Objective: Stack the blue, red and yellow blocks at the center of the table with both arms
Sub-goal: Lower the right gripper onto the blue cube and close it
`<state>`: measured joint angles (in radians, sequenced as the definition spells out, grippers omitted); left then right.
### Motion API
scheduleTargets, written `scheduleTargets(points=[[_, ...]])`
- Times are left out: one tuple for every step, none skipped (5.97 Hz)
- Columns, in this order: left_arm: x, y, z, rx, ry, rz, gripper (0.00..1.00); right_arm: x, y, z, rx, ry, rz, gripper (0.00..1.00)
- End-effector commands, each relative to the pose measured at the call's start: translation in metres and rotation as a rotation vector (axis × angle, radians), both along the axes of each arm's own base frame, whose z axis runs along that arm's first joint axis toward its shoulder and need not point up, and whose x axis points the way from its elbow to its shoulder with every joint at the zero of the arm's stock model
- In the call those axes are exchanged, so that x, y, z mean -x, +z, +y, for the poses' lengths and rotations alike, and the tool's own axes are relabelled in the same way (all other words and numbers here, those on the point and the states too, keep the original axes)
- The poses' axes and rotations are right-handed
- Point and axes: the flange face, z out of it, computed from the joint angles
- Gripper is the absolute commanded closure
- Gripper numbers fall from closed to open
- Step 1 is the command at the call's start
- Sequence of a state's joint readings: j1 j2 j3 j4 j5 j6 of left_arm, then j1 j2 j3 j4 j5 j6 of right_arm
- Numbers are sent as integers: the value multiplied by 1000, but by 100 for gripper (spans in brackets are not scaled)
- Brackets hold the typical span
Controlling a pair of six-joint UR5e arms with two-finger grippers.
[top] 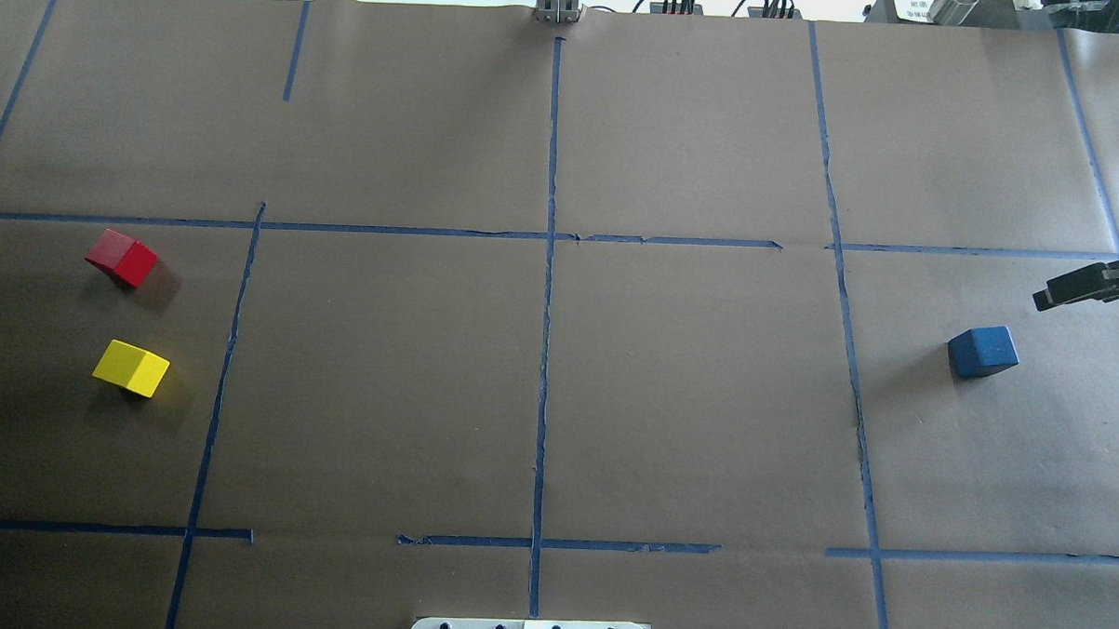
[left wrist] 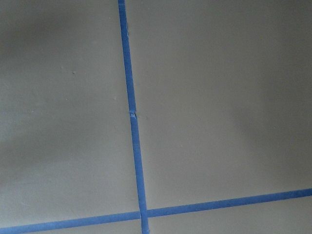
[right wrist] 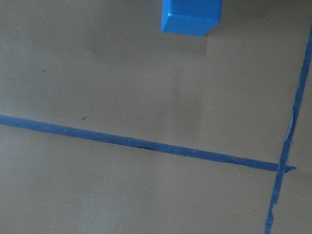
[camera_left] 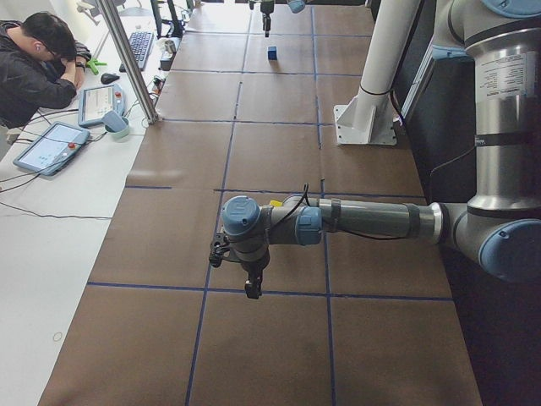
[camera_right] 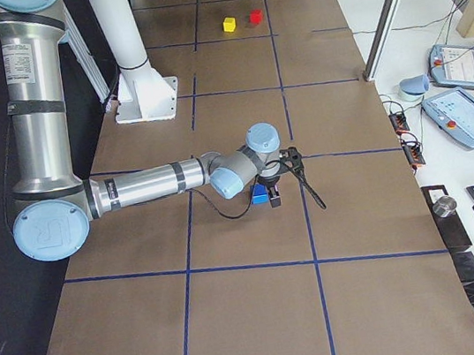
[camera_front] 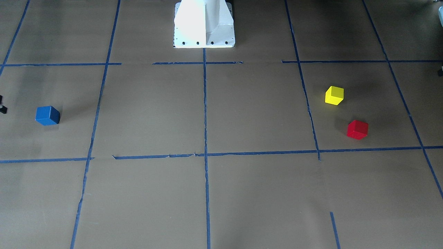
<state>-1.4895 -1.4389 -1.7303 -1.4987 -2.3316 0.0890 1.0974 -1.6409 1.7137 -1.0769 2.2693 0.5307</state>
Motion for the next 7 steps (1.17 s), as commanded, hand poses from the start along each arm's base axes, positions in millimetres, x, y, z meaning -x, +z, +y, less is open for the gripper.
scheduleTargets(points=[[0, 0, 0, 0, 0, 0, 0, 21, 2, 7, -2, -23, 22, 0], [0, 0, 0, 0, 0, 0, 0, 26, 0, 8, -4, -33, 18, 0], [0, 0, 0, 0, 0, 0, 0, 34, 1, 11, -2, -48, 20, 0], [0, 1, 0, 1, 0, 0, 0, 41, 4, 14, 3, -64, 23, 0], [0, 1, 0, 3, -1, 0, 0, 47, 6, 16, 5, -75, 26, 0], [0, 1, 0, 2, 0, 0, 0, 53, 12, 19, 14, -88, 33, 0], [0, 2, 0, 5, 0, 0, 0, 62, 22, 23, 19, -100, 58, 0]])
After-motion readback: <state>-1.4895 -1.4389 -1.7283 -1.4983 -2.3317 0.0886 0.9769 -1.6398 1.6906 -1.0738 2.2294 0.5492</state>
